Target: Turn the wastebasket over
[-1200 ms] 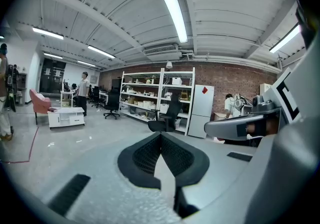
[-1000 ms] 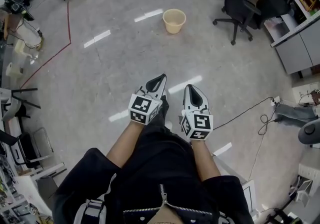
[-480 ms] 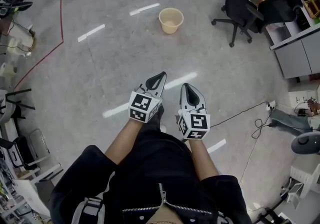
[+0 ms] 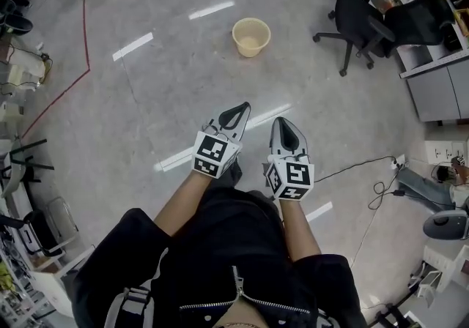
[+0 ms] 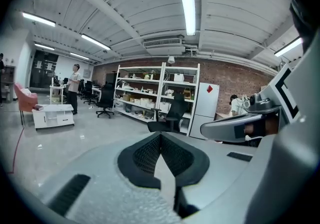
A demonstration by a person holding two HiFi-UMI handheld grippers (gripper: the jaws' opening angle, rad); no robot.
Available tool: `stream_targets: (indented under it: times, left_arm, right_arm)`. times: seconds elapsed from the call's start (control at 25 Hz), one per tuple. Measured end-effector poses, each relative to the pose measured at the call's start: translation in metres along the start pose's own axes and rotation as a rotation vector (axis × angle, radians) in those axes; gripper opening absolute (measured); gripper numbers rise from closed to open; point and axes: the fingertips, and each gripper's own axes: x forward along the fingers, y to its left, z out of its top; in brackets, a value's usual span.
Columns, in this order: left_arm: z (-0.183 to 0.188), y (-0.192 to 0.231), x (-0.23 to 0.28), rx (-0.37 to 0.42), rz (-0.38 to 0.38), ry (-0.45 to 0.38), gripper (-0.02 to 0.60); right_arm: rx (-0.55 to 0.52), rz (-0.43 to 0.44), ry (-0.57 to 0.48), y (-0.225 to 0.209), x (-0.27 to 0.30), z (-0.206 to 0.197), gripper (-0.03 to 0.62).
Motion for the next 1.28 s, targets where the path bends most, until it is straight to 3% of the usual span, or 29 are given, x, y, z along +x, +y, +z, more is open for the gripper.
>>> stream_targets:
  times: [0.56,0.92,1.28]
  left_arm:
    - [0.029,0.085,0.042,0.01,0.021,0.004,0.005]
    - [0.033,0.102,0.08,-0.009,0.01,0.004,0.005]
    - [0.053,0.127,0.125,0.008,0.042,-0.006,0.005]
  right_arm:
    - [0.006,0.024,-0.018,0.006,0.095,0.043,0.011]
    - [0.004,0.014,-0.023,-0.015,0.127,0.059,0.011]
    - [-0.014,0.068,-0.007,-0.031,0.18,0.077,0.011]
